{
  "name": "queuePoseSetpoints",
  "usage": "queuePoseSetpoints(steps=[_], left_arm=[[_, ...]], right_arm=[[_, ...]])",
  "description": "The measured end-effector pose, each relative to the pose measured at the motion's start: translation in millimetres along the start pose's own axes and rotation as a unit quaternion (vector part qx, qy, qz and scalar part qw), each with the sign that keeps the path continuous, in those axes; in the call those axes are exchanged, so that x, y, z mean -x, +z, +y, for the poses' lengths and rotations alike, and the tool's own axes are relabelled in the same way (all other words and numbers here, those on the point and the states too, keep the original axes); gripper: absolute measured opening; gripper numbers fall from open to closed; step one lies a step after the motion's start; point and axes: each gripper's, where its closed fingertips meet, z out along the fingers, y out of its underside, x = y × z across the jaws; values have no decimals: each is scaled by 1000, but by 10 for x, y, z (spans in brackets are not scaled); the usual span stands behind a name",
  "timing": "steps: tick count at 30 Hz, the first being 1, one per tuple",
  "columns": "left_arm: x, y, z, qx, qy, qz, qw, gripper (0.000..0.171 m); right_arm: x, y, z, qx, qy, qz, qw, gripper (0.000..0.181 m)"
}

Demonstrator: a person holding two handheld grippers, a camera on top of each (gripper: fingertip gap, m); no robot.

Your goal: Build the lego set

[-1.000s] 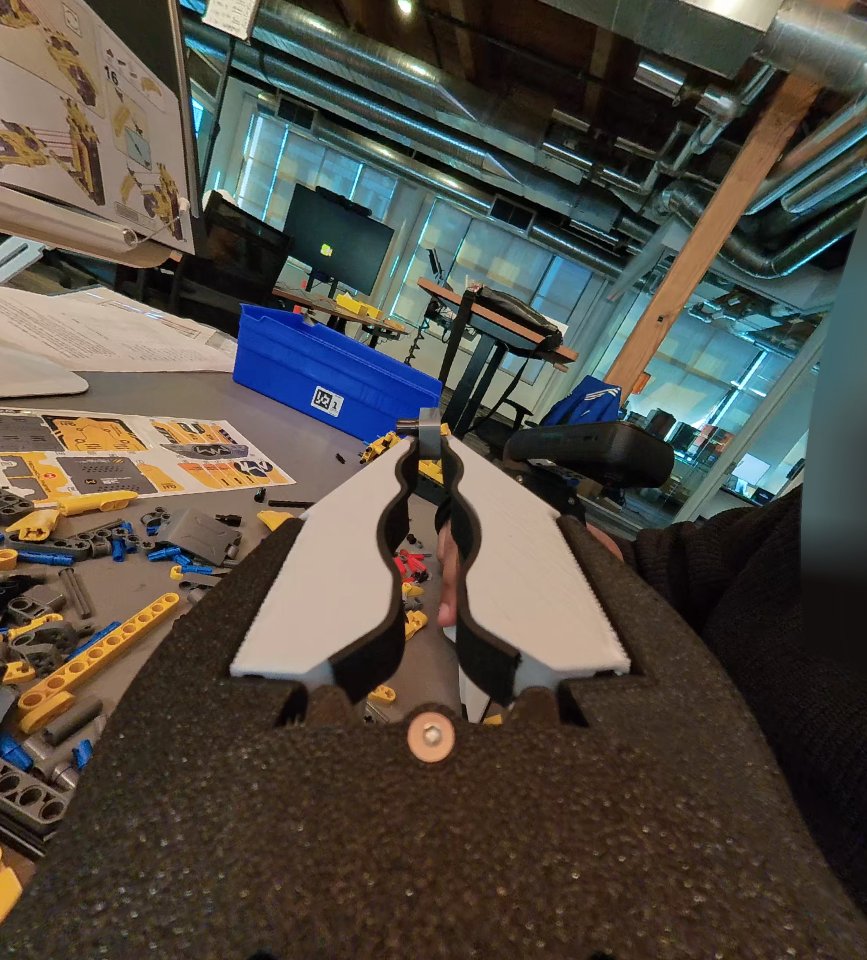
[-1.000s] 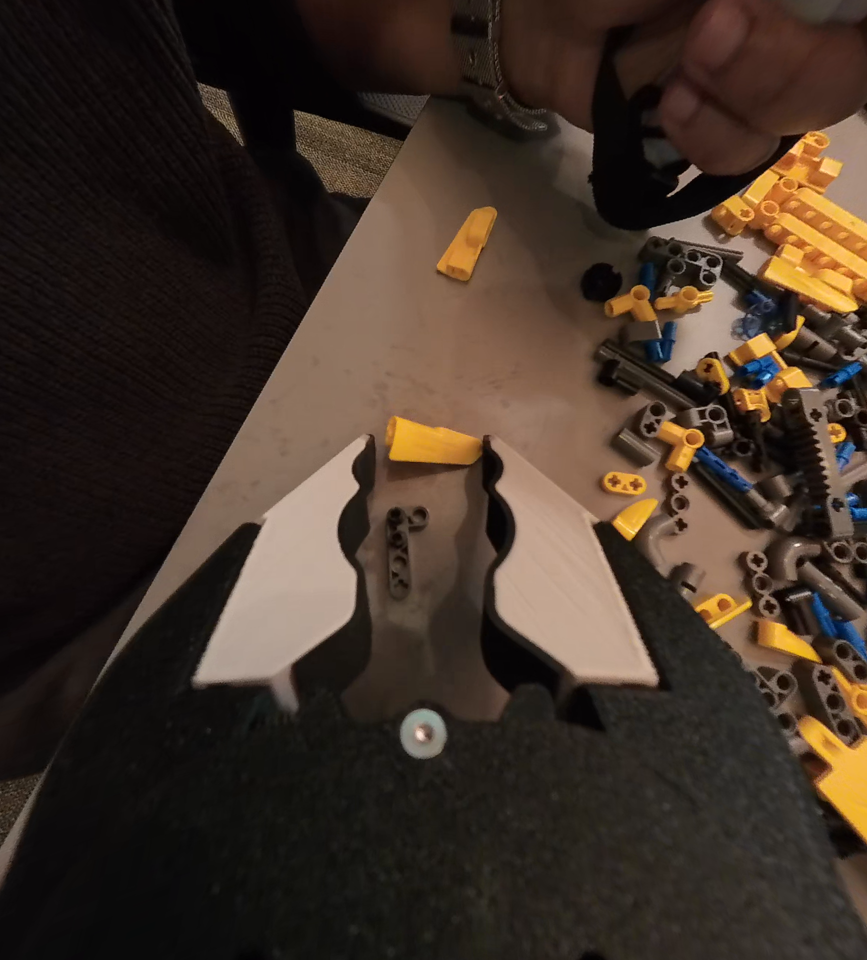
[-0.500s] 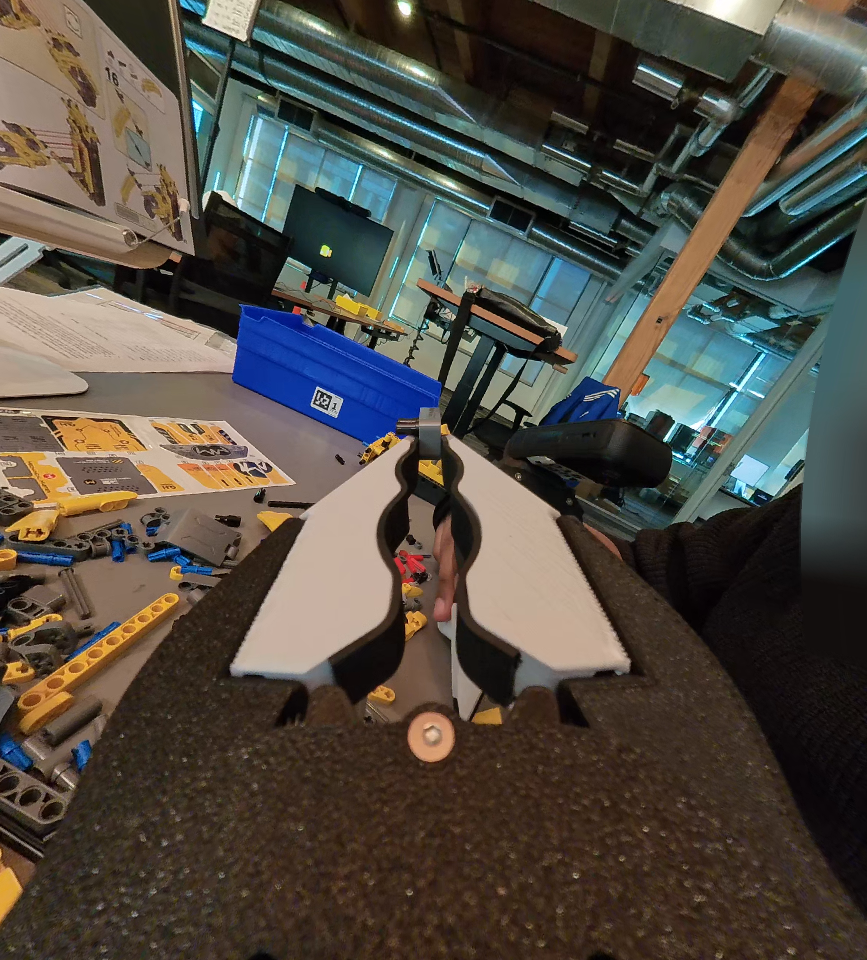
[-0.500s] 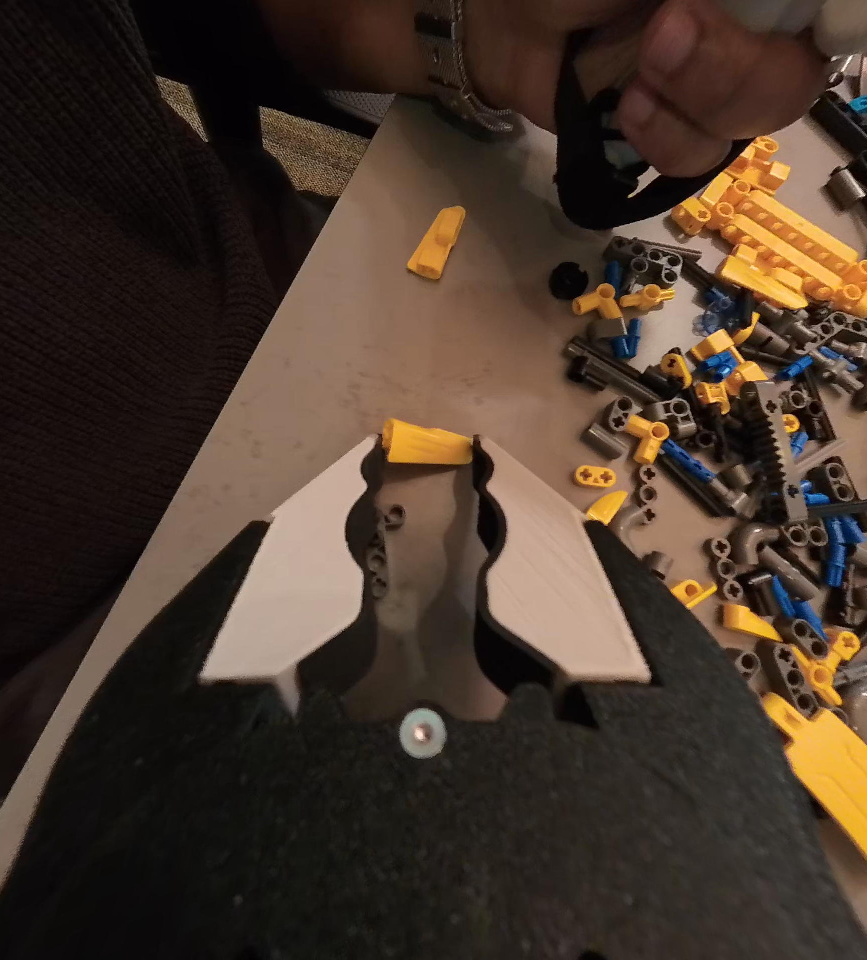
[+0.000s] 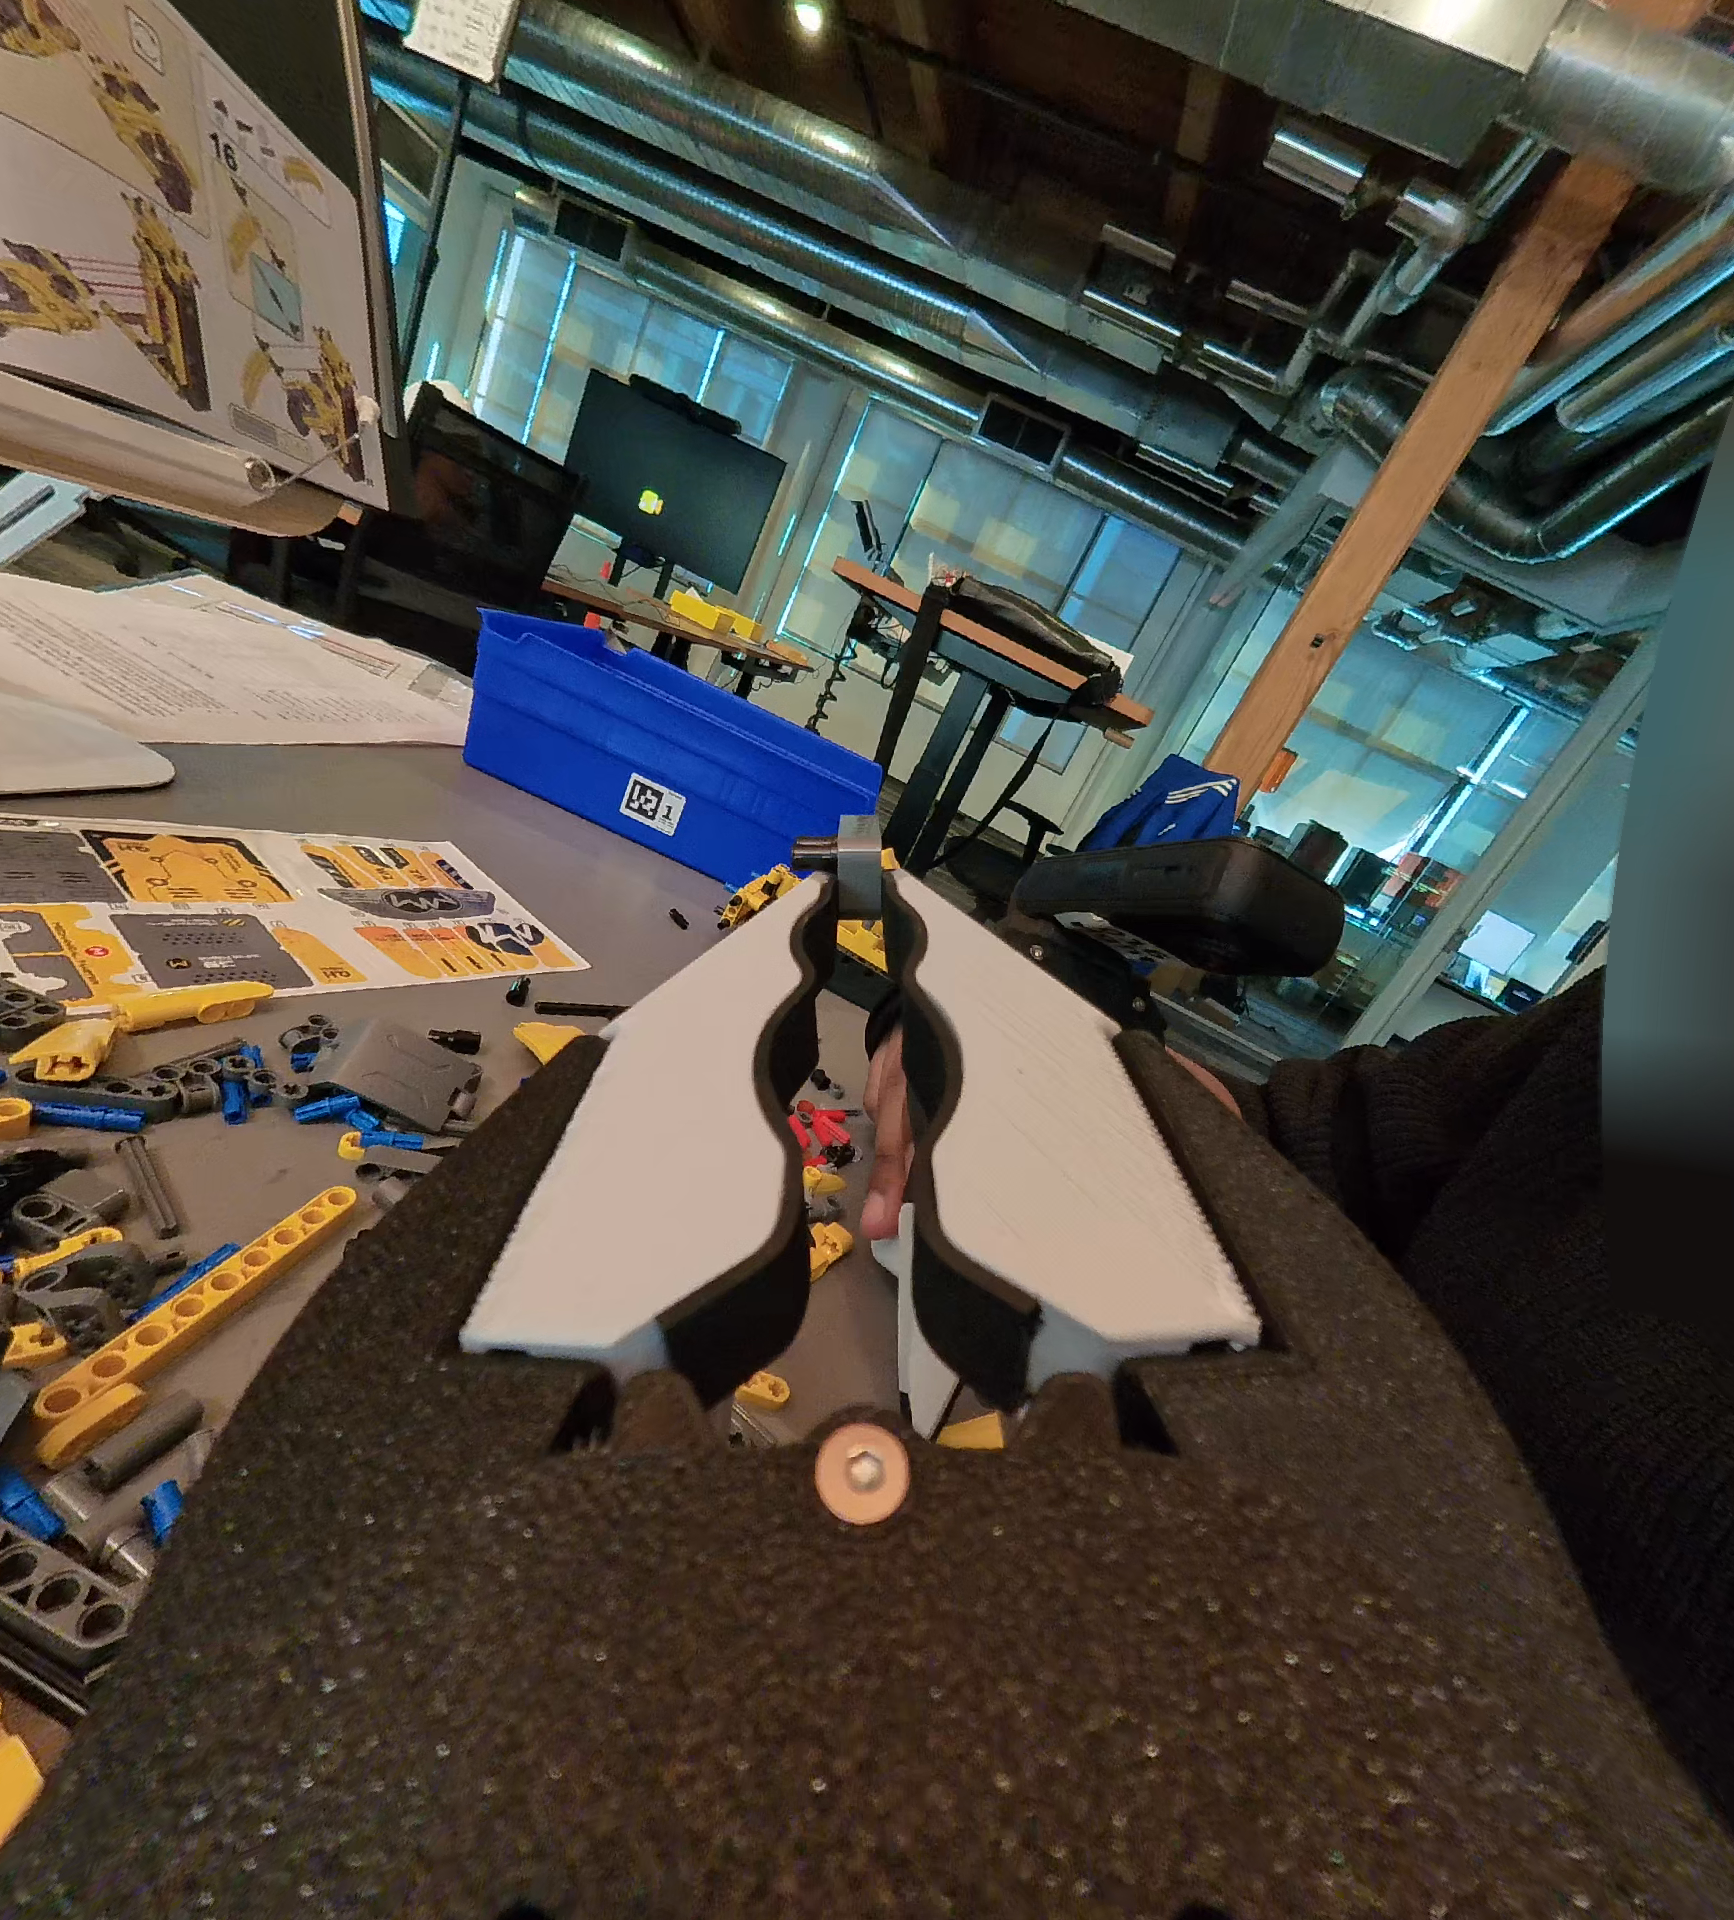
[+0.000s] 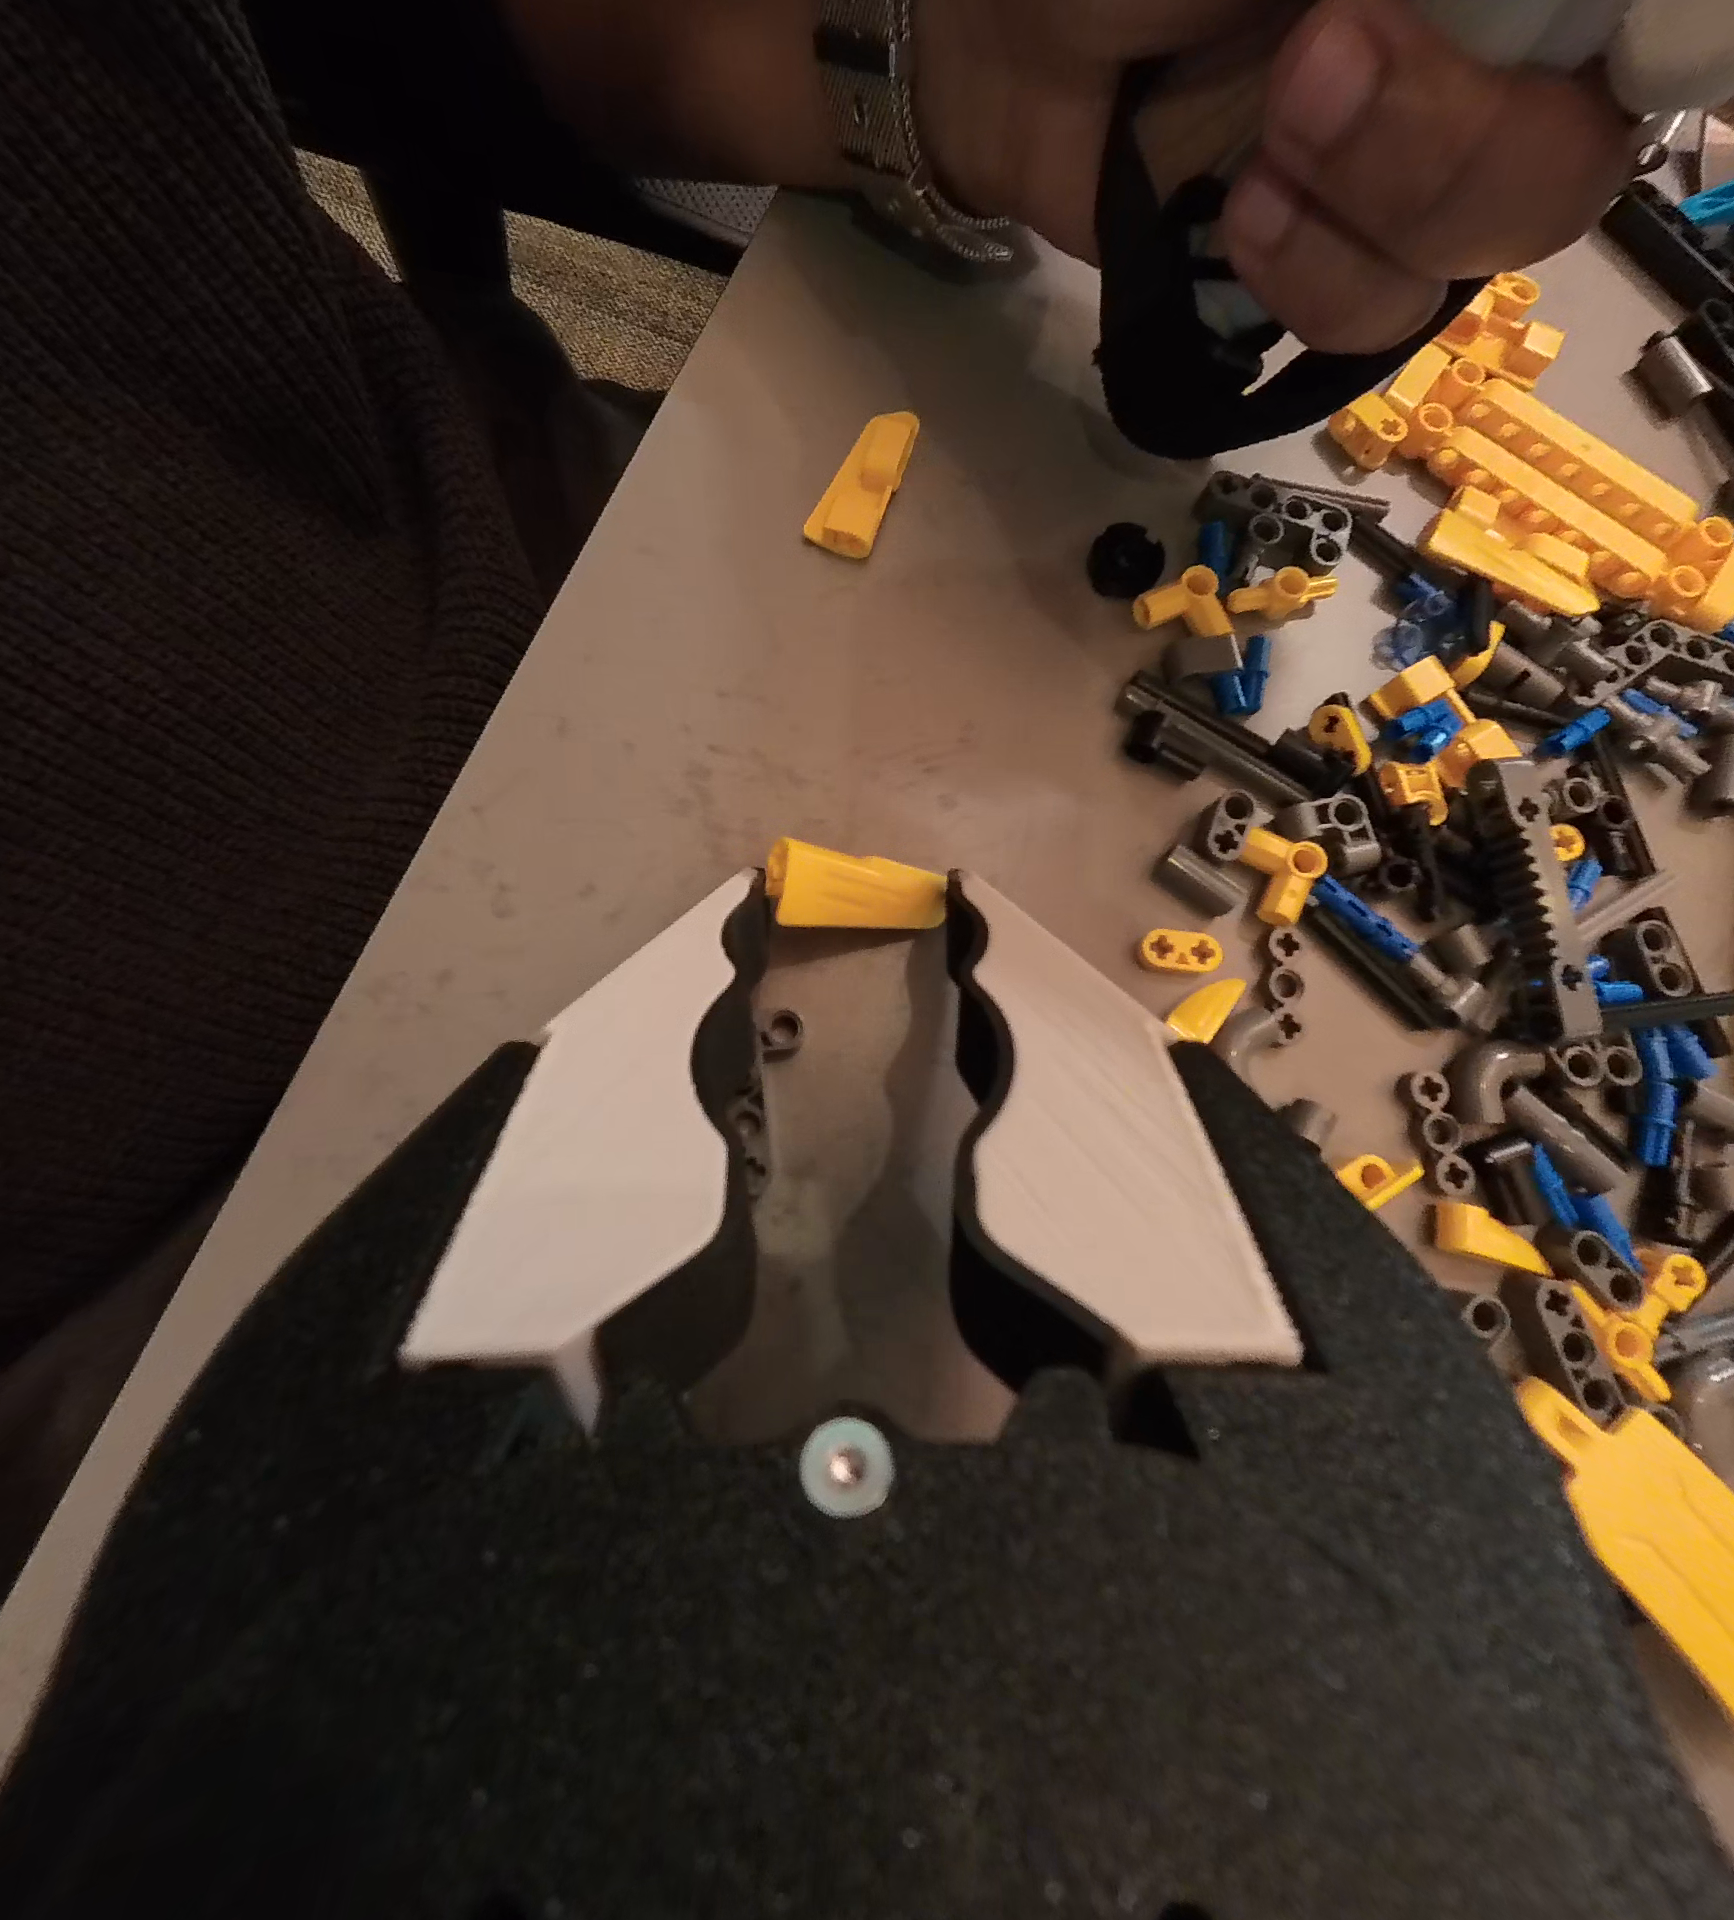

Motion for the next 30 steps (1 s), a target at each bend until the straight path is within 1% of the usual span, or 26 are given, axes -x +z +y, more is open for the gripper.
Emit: queuePoseSetpoints(steps=[8, 13, 17, 22, 30], left_arm=[[1, -3, -4, -1, -2, 1, 1000, 7], [1, -5, -4, -2, -3, 1, 1000, 7], [0, -5, -4, -2, -4, 2, 1000, 7], [1, -5, -5, -2, -5, 2, 1000, 7], [2, -7, -9, -3, -7, 3, 1000, 7]], right_arm=[[-8, -17, -10, -4, 2, 1, 1000, 35], [-23, -72, -39, -14, 9, 2, 1000, 41], [-51, -128, -32, -15, 13, 7, 1000, 42], [-60, -157, 13, -7, 25, 3, 1000, 42], [-30, -100, 64, 8, 31, -7, 999, 41]])
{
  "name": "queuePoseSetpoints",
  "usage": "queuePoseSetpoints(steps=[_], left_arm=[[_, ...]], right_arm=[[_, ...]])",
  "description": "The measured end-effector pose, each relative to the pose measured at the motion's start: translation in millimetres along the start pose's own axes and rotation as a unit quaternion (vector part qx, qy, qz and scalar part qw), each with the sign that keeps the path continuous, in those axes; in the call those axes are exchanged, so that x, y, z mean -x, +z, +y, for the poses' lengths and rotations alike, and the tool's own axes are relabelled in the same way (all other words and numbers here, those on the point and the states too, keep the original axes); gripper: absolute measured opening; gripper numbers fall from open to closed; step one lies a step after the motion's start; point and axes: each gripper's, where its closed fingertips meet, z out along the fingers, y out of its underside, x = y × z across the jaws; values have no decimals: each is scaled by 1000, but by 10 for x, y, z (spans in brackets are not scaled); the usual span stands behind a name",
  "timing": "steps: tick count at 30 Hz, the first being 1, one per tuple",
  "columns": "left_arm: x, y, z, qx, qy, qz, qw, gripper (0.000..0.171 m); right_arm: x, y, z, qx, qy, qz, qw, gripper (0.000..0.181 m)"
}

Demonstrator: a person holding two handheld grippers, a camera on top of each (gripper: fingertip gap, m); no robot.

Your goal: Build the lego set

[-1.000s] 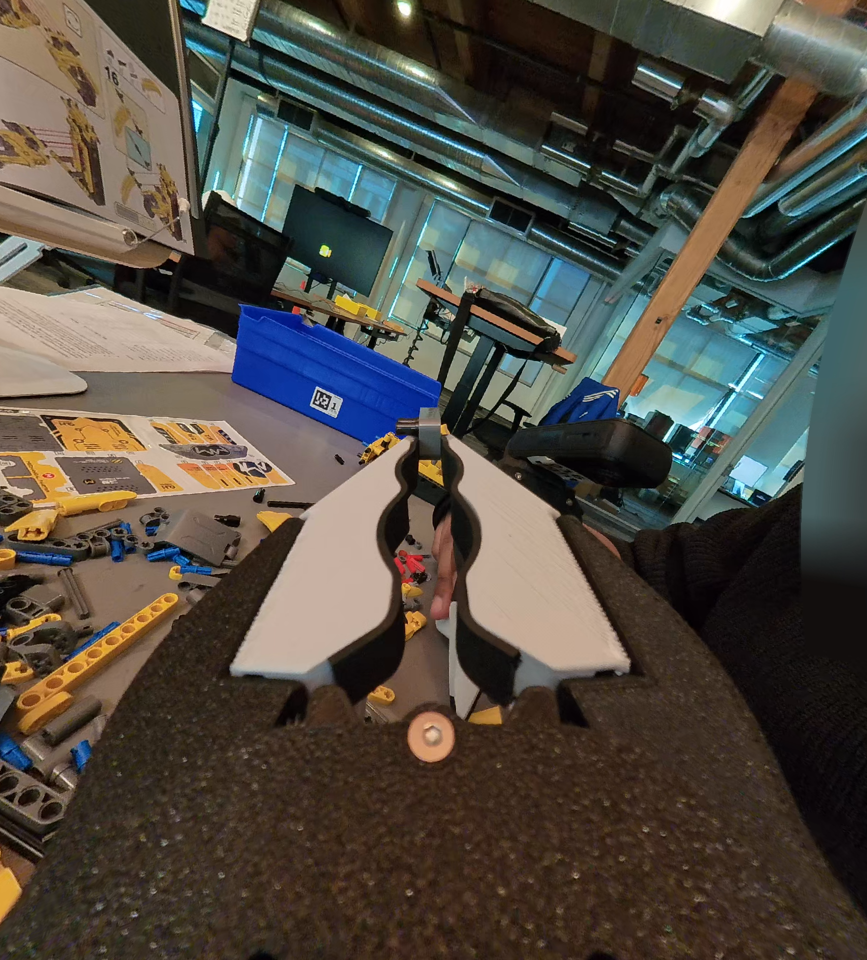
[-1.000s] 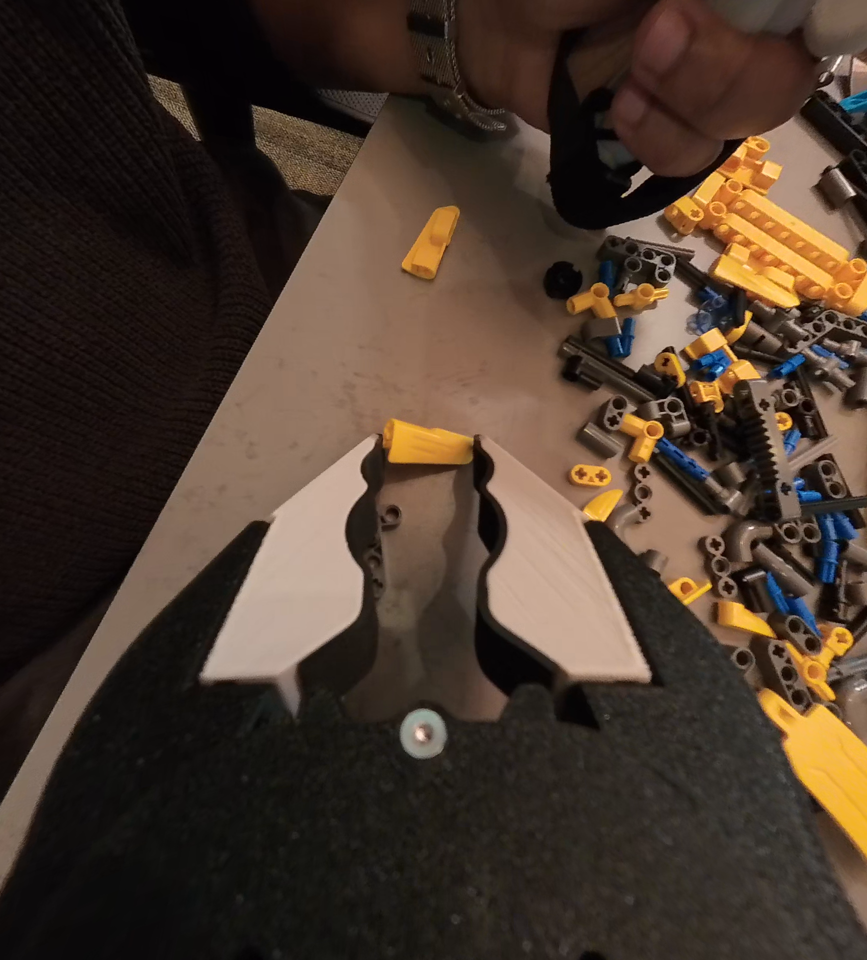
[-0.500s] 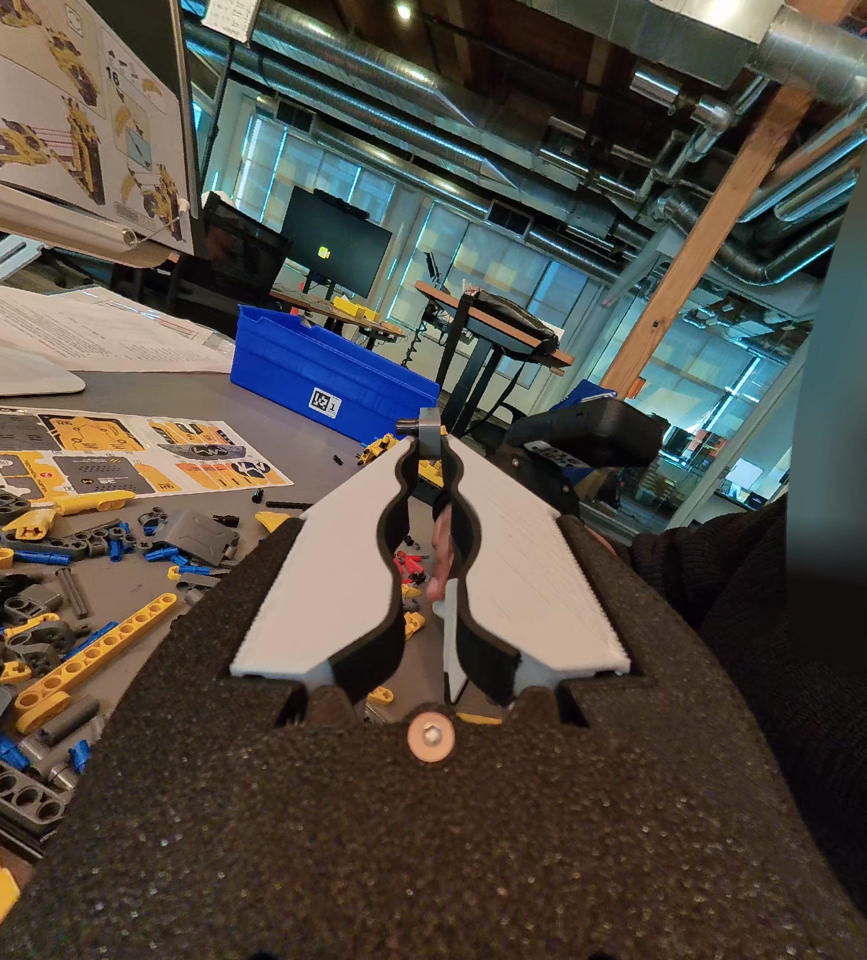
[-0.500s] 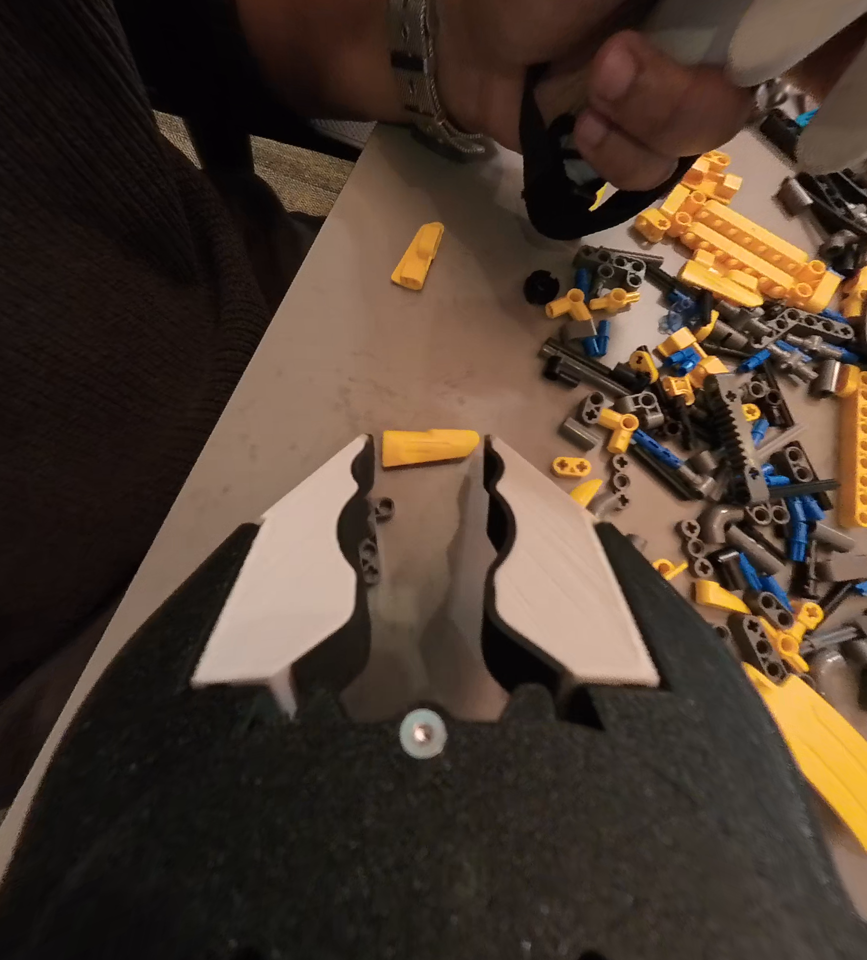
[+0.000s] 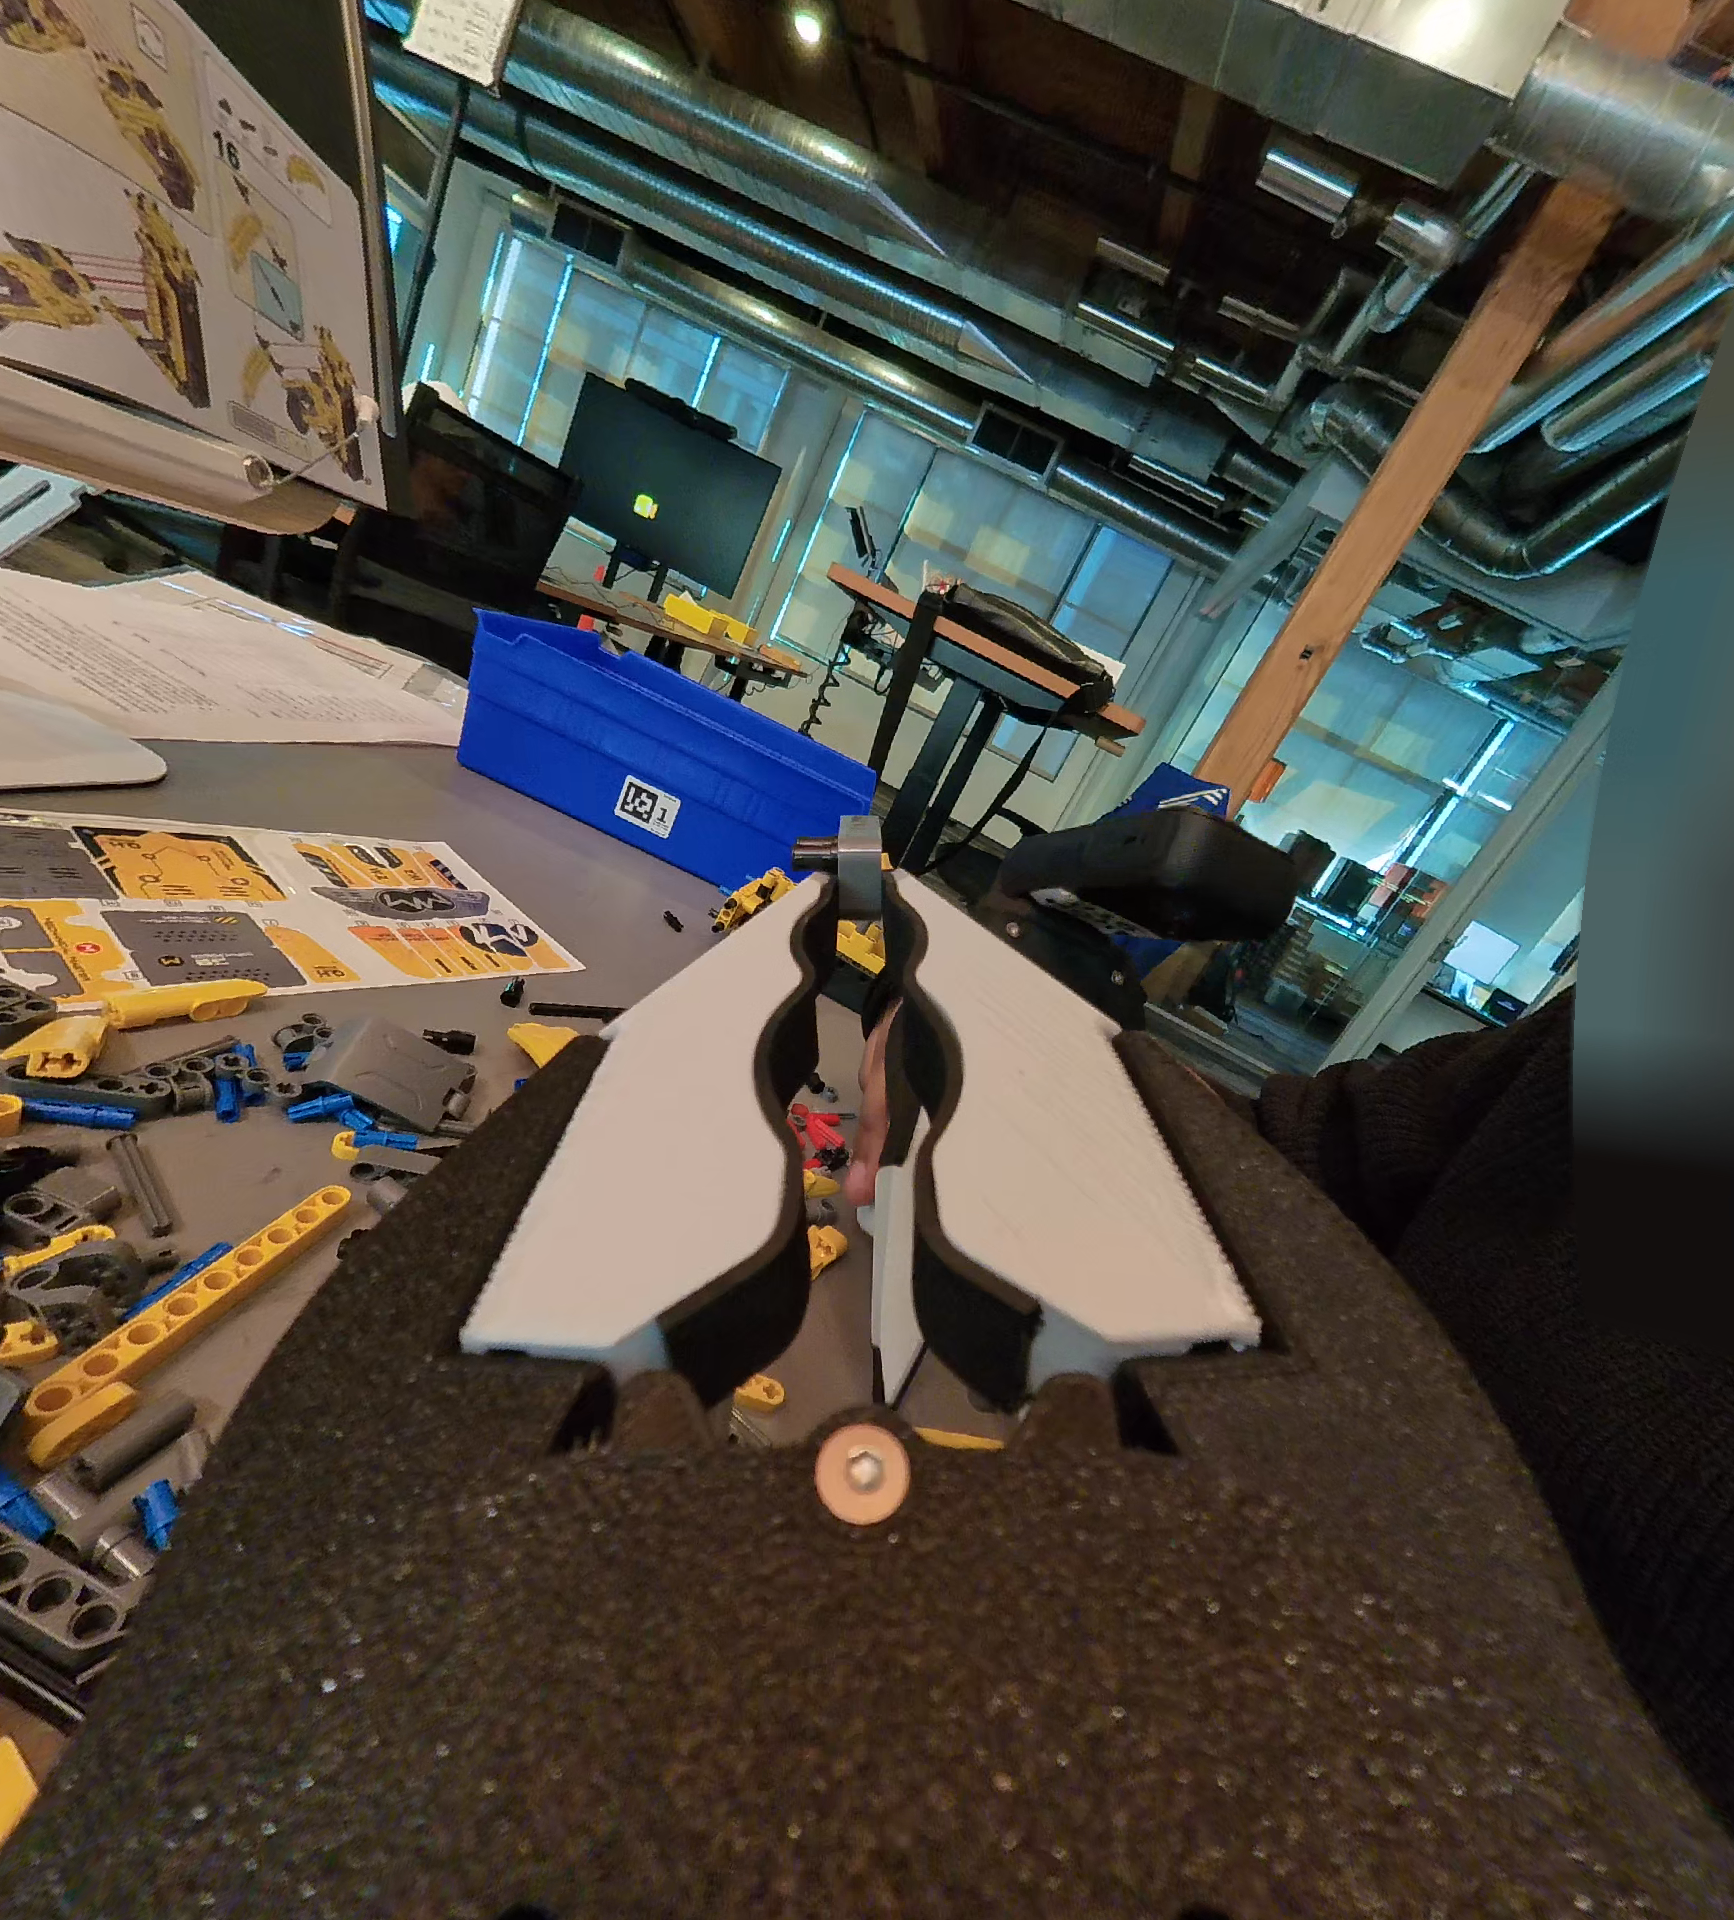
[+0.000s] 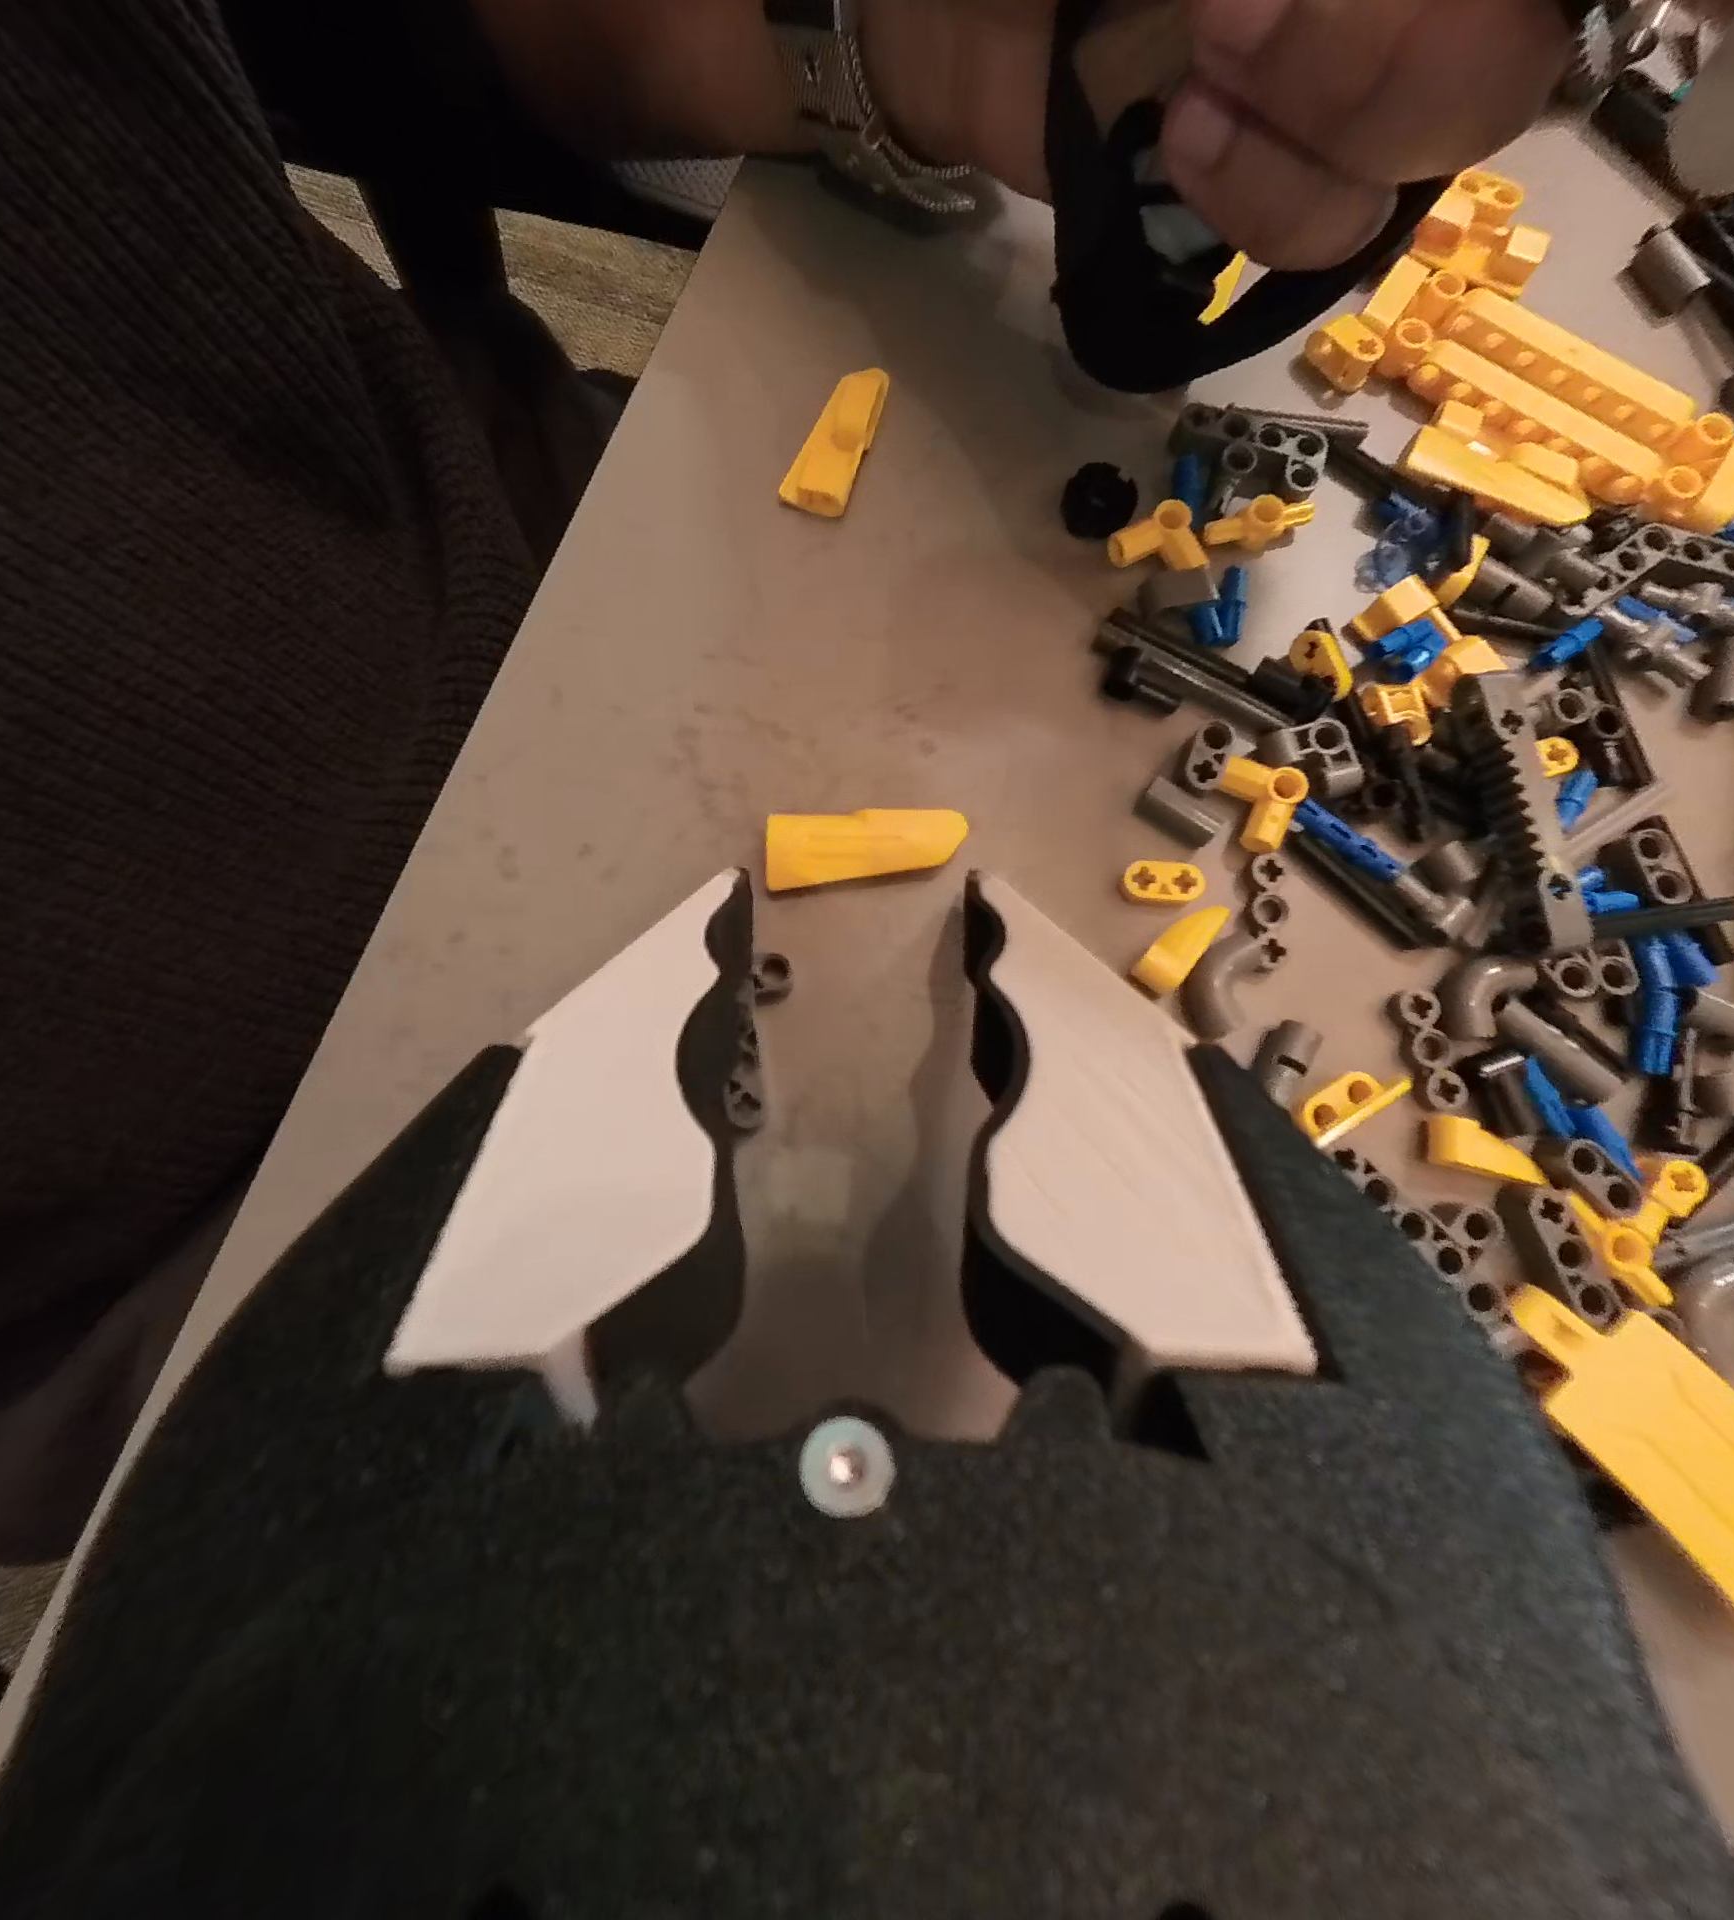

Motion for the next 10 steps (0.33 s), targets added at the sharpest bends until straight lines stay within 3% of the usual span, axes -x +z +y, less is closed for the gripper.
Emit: queuePoseSetpoints(steps=[10], left_arm=[[1, -2, -3, -1, -1, 0, 1000, 7]], right_arm=[[42, -1, 25, 8, 6, -15, 1000, 32]])
